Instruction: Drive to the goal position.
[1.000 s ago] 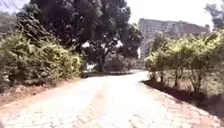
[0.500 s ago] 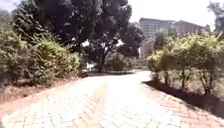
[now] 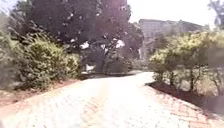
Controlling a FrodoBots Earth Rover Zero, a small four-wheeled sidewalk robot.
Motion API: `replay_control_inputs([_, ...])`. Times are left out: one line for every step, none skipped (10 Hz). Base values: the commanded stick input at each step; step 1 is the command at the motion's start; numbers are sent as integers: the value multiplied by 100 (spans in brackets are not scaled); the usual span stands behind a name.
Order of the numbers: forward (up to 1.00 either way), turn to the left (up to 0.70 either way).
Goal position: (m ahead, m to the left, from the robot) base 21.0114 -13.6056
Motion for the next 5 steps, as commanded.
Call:
replay_control_inputs([70, 0])
replay_control_inputs([70, 0])
replay_control_inputs([70, 0])
replay_control_inputs([70, 0])
replay_control_inputs([70, 0])
